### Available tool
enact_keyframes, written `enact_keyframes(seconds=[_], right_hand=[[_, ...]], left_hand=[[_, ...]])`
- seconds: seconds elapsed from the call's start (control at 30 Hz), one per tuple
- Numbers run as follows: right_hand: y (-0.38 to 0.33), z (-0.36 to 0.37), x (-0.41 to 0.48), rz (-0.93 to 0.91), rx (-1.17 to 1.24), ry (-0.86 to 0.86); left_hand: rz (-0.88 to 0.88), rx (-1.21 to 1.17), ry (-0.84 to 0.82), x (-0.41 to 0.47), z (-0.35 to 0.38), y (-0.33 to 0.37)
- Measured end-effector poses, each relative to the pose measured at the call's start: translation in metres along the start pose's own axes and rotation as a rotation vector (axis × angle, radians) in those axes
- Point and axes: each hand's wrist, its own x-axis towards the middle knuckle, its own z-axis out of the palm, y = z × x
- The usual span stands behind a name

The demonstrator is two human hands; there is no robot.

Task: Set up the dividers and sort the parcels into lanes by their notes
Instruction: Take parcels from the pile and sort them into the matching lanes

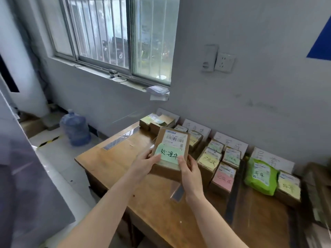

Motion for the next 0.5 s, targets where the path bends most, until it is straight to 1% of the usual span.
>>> enact_keyframes(seconds=[0.23,0.4,0.5], right_hand=[[0.001,0.070,0.055,0.015,-0.050,-0.047],[0.001,0.117,0.108,0.050,-0.038,-0.105],[0.001,0.144,0.138,0.077,-0.043,-0.117]], left_hand=[[-0.055,-0.014,0.086,0.069,-0.062,-0.002],[-0.017,-0.009,0.139,0.134,-0.099,0.003],[-0.028,0.028,0.177,0.168,-0.119,0.006]])
